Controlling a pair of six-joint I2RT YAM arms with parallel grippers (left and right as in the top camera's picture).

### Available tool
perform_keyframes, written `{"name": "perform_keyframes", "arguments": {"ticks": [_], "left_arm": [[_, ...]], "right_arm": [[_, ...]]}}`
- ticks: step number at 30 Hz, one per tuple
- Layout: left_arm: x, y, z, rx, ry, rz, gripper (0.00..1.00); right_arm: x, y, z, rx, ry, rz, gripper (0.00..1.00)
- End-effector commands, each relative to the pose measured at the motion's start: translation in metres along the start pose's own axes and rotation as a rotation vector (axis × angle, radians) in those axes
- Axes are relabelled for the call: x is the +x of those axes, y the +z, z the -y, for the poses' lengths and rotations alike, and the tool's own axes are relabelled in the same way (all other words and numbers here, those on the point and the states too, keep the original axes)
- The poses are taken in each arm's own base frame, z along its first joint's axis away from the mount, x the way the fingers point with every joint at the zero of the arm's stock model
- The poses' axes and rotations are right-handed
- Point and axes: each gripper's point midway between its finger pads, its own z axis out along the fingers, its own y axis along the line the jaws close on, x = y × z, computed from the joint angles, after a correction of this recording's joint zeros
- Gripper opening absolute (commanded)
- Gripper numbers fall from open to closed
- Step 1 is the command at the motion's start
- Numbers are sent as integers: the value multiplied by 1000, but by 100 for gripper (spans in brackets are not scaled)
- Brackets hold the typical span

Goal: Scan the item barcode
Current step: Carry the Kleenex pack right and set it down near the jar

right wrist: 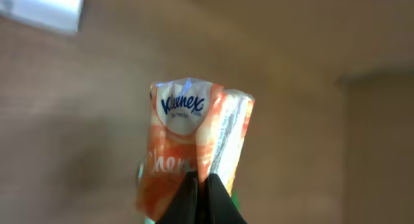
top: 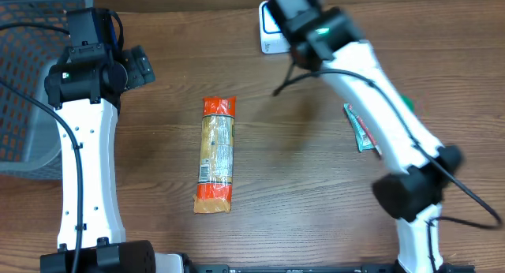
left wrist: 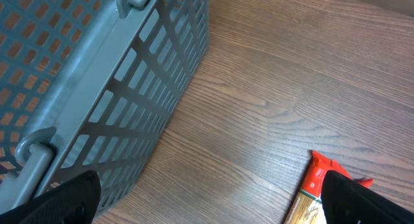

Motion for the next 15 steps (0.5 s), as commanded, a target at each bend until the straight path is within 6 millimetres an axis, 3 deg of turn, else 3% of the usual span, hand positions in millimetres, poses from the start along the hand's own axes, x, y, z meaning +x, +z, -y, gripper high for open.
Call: {"name": "perform_keyframes", "arguments": {"ticks": [1,5,11,15], "left_arm": [[-8,-10,-3,-5,0,33,100],[-7,-10,-3,-5,0,33,100],[-8,-10,-3,-5,0,33,100],[-7,-10,-3,-5,0,33,100]], "right_arm": [[28,2,2,-176,242,-140,4],[48,1,26,-163,329,-217,4],[52,-39,35,-282,376,-162,4],[73,-57,45,-293,380,-162,4]]}}
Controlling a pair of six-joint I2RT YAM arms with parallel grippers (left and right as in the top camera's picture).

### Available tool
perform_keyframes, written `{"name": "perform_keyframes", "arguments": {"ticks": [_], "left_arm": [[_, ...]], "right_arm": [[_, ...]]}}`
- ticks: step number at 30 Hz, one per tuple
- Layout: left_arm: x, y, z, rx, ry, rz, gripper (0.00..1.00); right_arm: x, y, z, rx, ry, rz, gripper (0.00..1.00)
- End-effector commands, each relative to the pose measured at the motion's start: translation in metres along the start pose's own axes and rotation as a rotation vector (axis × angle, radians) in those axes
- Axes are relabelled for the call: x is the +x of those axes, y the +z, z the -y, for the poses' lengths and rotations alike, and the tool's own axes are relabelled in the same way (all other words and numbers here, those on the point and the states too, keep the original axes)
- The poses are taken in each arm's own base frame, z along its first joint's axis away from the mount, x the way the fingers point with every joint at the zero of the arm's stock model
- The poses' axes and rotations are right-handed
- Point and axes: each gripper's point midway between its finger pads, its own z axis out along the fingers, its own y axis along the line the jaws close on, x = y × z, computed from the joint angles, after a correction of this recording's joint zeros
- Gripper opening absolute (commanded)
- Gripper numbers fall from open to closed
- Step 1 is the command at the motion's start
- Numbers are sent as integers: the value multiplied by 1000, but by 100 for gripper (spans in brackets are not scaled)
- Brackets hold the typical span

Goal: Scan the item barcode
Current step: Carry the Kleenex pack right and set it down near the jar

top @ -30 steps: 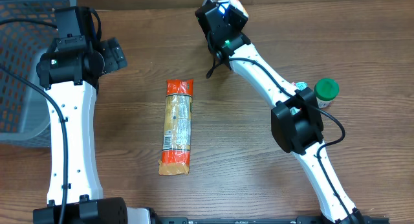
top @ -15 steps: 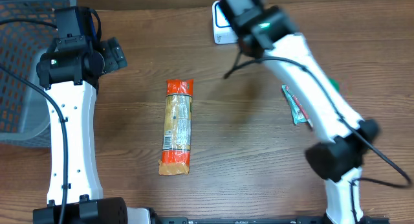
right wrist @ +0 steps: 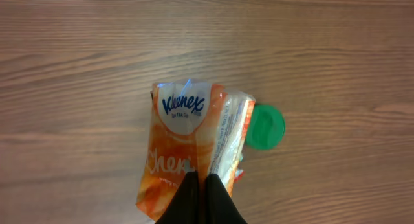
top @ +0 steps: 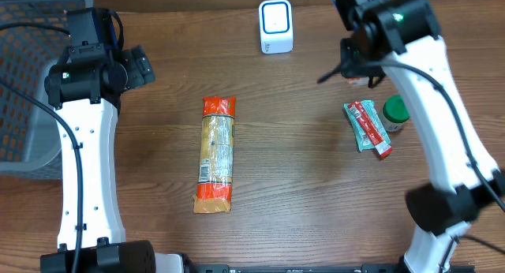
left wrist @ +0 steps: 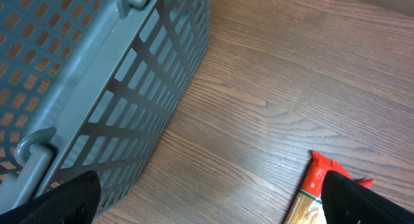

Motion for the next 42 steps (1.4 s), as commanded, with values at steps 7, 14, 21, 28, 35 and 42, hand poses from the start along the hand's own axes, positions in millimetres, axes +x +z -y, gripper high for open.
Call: {"name": "perform_keyframes", "arguments": {"ticks": [7,14,21,28,35,42], "left_arm": [[-8,-10,-3,-5,0,34,100],[-8,-10,-3,-5,0,34,100],[-8,-10,-3,-5,0,34,100],[-8,-10,-3,-5,0,34,100],[-8,-10,-3,-5,0,34,100],[-8,-10,-3,-5,0,34,100]], "right_arm": [[74,-7,31,13,49,-117,4],[107,70,27,68,30,-235,4],[127,133,18,80,35,-223,17],[132,158,12,68,47,-187,38],[120,144,-74,-410,104,-213,54],[99,111,-151,-695,124,-137,67]]}}
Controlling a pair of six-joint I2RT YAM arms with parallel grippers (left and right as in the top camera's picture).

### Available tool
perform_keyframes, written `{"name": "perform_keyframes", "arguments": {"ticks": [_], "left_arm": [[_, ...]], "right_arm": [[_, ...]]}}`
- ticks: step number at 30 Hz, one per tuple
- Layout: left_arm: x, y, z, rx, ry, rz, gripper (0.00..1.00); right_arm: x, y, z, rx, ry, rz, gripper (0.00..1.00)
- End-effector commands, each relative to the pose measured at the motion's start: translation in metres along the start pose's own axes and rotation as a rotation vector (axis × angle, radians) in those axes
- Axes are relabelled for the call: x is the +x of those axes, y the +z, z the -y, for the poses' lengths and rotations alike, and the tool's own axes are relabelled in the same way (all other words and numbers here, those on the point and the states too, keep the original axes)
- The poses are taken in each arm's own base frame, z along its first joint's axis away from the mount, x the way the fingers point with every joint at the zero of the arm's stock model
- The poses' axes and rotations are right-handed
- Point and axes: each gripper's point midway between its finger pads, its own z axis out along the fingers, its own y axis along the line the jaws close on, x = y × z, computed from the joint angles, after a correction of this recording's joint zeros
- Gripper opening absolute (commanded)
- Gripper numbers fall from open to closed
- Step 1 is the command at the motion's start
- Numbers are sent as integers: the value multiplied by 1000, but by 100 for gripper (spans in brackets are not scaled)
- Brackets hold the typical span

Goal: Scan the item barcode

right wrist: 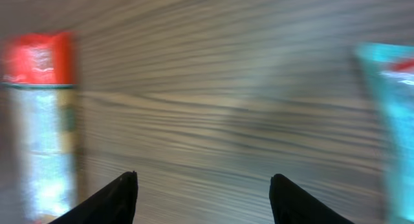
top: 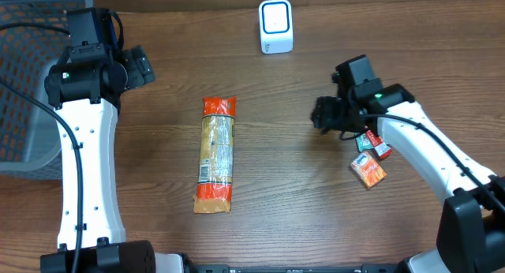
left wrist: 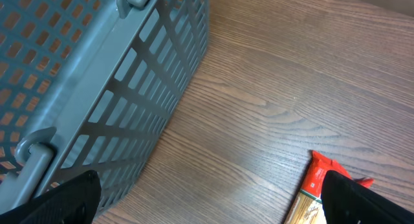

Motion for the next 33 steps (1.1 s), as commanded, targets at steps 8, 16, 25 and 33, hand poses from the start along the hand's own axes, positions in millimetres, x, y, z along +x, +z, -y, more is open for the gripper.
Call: {"name": "perform_keyframes", "arguments": {"ticks": [8,16,25,33], "left_arm": [[-7,-10,-3,-6,0,33,100],[-8,-10,-3,-5,0,33,100],[-7,-10,-3,-6,0,33,100],[-8,-10,-3,-5,0,33,100]], "right_arm": [[49,40,-105,-101,-163,11,100],[91,67,-157,-148,-293,21,100],[90,65,-169,-183,-306,47,100],[66,66,-151,-54,-349,168,100]]}}
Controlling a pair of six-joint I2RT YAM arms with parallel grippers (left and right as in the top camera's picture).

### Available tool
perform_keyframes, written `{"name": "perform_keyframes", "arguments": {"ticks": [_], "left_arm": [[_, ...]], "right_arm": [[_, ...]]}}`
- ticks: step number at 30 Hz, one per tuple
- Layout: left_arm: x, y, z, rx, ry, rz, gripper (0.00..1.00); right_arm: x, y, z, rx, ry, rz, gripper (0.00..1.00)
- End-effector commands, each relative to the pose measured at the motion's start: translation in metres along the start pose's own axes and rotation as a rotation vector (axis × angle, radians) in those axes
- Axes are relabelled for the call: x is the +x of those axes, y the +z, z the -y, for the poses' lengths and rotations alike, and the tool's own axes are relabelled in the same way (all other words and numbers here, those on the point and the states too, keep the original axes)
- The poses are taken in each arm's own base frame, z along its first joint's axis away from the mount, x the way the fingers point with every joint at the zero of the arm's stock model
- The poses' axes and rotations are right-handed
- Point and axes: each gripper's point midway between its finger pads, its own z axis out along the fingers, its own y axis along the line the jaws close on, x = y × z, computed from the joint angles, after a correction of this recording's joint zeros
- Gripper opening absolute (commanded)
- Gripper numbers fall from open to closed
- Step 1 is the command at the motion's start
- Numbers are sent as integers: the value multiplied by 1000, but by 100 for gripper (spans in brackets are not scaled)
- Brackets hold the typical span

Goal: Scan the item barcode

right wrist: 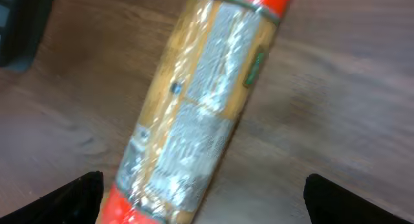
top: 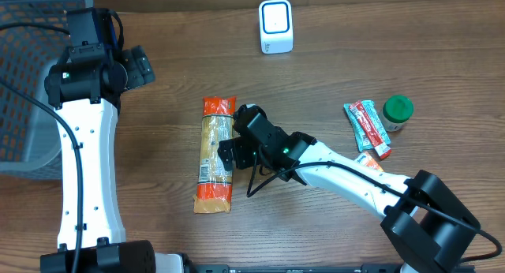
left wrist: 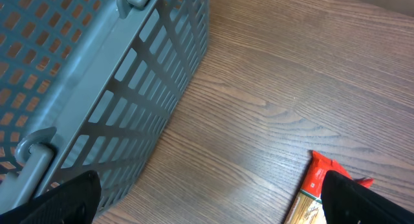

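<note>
A long clear pasta packet point(top: 215, 156) with orange-red ends lies lengthwise at the table's middle; the right wrist view shows the packet point(right wrist: 207, 101) blurred. My right gripper point(top: 227, 155) is at its right side, low over it, and open. In the right wrist view its fingertips point(right wrist: 77, 198) stand wide apart, with the packet's near end between them; contact cannot be told. The white scanner point(top: 275, 26) stands at the far edge. My left gripper point(top: 138, 66) hangs open at the left, above bare wood, beside the basket; the left wrist view shows the packet's red tip point(left wrist: 320, 179).
A grey mesh basket point(top: 24, 84) fills the far left corner, its wall point(left wrist: 129, 75) close to the left wrist. At the right lie red and teal snack bars point(top: 367, 127), a green-lidded jar point(top: 398, 111) and an orange tissue pack point(top: 371, 162) partly under my right arm.
My right gripper has moved left, from beside the snack bars to the pasta packet, and is still open. The left arm and the packet have not moved.
My right gripper was shut on the orange tissue pack near the scanner, then held it over the right side by the green-lidded jar. Then it was open, with the tissue pack lying beside the snack bars. Now it is open at the pasta packet.
</note>
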Motion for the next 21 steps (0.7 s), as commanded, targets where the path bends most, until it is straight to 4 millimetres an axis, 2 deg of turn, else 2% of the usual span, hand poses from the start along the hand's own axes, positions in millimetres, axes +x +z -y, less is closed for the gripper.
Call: {"name": "perform_keyframes", "arguments": {"ticks": [1,7,11,13,16,18,21], "left_arm": [[-8,-10,-3,-5,0,33,100],[-7,-10,-3,-6,0,33,100],[-8,-10,-3,-5,0,33,100],[-8,-10,-3,-5,0,33,100],[-8,-10,-3,-5,0,33,100],[-8,-10,-3,-5,0,33,100],[-8,-10,-3,-5,0,33,100]], "right_arm": [[-17,-2,28,156,-32,100,100],[-17,-4,40,220,-32,104,100],[-23,-4,36,200,-30,131,100],[-37,-4,22,140,-5,187,100],[-68,-10,-14,-35,51,305,100],[-81,-15,-29,-106,50,356,100],[-90,-20,-36,-157,150,386,100]]}}
